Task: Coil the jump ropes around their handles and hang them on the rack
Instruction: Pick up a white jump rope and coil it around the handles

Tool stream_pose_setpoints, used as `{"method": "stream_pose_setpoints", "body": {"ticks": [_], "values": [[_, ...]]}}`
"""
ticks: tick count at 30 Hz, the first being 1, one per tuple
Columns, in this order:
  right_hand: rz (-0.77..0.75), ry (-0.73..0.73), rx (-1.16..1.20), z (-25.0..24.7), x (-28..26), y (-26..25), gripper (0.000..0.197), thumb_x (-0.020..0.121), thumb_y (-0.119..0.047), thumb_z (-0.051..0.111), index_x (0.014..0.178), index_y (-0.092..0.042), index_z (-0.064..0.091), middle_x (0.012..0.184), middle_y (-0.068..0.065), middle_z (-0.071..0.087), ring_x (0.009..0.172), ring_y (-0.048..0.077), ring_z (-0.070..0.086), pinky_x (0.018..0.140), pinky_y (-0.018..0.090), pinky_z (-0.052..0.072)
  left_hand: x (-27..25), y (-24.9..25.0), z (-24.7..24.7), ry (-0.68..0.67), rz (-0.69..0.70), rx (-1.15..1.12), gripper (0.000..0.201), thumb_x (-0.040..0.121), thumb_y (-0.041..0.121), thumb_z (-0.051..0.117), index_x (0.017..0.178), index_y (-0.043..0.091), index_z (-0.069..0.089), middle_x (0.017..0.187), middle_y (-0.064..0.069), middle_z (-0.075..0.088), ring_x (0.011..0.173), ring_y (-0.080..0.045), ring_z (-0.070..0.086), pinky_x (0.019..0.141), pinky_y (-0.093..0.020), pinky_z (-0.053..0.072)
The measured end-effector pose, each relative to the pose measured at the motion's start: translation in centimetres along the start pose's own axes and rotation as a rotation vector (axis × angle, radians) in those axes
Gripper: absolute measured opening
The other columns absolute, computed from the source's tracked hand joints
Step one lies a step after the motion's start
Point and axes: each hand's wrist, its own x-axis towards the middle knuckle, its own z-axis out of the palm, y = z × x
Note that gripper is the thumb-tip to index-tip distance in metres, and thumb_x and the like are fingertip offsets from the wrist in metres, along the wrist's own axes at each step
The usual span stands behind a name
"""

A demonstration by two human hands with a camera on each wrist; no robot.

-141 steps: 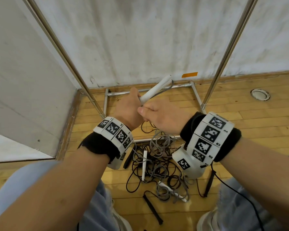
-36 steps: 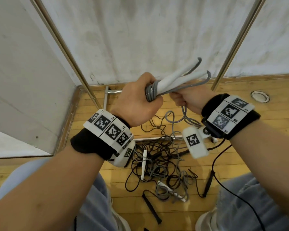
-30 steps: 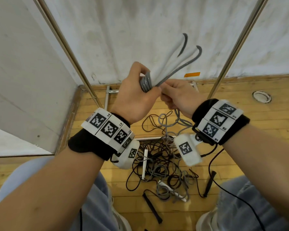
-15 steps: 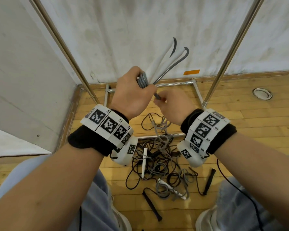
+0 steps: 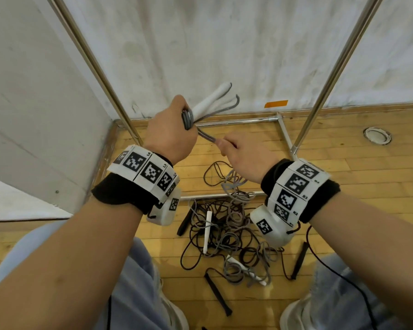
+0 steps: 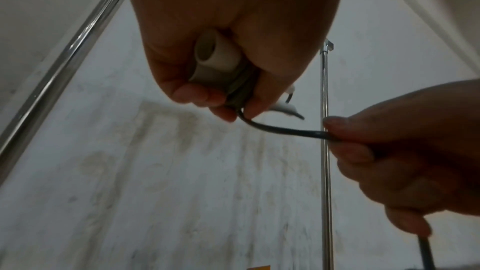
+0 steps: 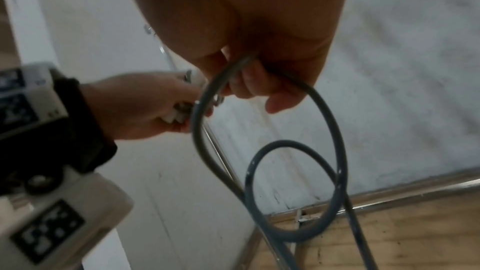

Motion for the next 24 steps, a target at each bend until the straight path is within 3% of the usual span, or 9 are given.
{"method": "stream_pose_setpoints", "body": {"ticks": [4,7,9,13,16,18,20,22,24], "values": [[-0.008,0.034,-0.033,-0.6,-0.1,-0.1,0.037,0.101,-0.032,0.035,0.078,-0.009,0.053,0.059,-0.003,0.043,0.057,0.012,0.041,0.051,0.018,0.028,0.4,-0.9,-0.4,-0.173,0.009,0.088,0.02,0.085,0.016,0.059,0.098,0.022,0.045,0.083,-0.002,0.055,0.075,-0.028,0.055,0.06,-0.03,0.039],[-0.006,-0.008,-0.016,-1.6,-0.1,-0.3,0.038,0.101,-0.033,0.035,0.076,-0.011,0.053,0.062,-0.004,0.046,0.059,0.011,0.044,0.054,0.02,0.032,0.4,-1.1,-0.4,-0.196,0.026,0.158,0.021,0.083,0.016,0.06,0.096,0.024,0.045,0.083,-0.001,0.053,0.074,-0.024,0.052,0.055,-0.029,0.035],[-0.051,-0.065,-0.038,-1.7,-0.3,-1.0,0.038,0.1,-0.034,0.038,0.068,-0.016,0.048,0.057,-0.004,0.041,0.051,0.006,0.038,0.047,0.017,0.028,0.2,-0.8,0.3,-0.19,0.035,0.247,0.02,0.084,0.018,0.06,0.095,0.024,0.044,0.079,0.002,0.049,0.072,-0.023,0.05,0.059,-0.03,0.035],[-0.11,-0.136,-0.028,-1.0,-0.7,-2.5,0.037,0.095,-0.026,0.05,0.06,-0.018,0.04,0.054,-0.005,0.036,0.044,0.008,0.032,0.044,0.012,0.031,-0.1,-0.6,2.1,-0.191,0.095,0.286,0.014,0.087,0.018,0.055,0.088,0.022,0.042,0.066,0.008,0.041,0.06,-0.017,0.042,0.047,-0.028,0.026],[-0.123,-0.117,-0.027,-1.7,-0.7,-2.3,0.034,0.094,-0.02,0.051,0.061,-0.02,0.042,0.056,-0.006,0.038,0.047,0.003,0.04,0.048,0.009,0.032,-0.4,-0.7,3.0,-0.22,0.161,0.273,0.014,0.086,0.026,0.056,0.085,0.021,0.042,0.066,0.006,0.048,0.063,-0.021,0.048,0.06,-0.033,0.042],[-0.13,-0.06,-0.037,-2.4,-0.7,-1.8,0.033,0.095,-0.02,0.05,0.062,-0.017,0.044,0.057,-0.007,0.038,0.05,0.005,0.039,0.051,0.011,0.031,-0.7,-0.7,3.6,-0.217,0.183,0.275,0.027,0.083,0.044,0.058,0.084,0.021,0.044,0.067,0.006,0.051,0.066,-0.022,0.052,0.067,-0.038,0.045],[-0.131,-0.001,-0.054,-2.9,-0.5,-1.2,0.029,0.095,-0.023,0.049,0.067,-0.016,0.052,0.059,-0.008,0.041,0.054,0.007,0.038,0.052,0.012,0.03,-0.9,-0.7,4.2,-0.188,0.192,0.29,0.035,0.083,0.055,0.056,0.083,0.022,0.045,0.063,0.009,0.046,0.063,-0.019,0.049,0.058,-0.033,0.04],[-0.136,0.05,-0.109,-3.3,-0.3,-0.8,0.027,0.094,-0.03,0.05,0.077,-0.014,0.063,0.064,-0.006,0.05,0.06,0.008,0.044,0.054,0.015,0.029,-1.0,-0.5,4.5,-0.182,0.201,0.296,0.029,0.085,0.05,0.054,0.085,0.022,0.053,0.062,0.011,0.049,0.06,-0.017,0.052,0.053,-0.03,0.04],[-0.133,0.118,-0.169,-3.8,0.0,-0.2,0.032,0.091,-0.038,0.054,0.073,-0.014,0.066,0.063,-0.002,0.054,0.06,0.012,0.047,0.054,0.024,0.03,-1.1,-0.3,4.6,-0.201,0.214,0.305,0.018,0.084,0.04,0.054,0.088,0.023,0.057,0.063,0.01,0.052,0.059,-0.015,0.053,0.05,-0.028,0.04]]}}
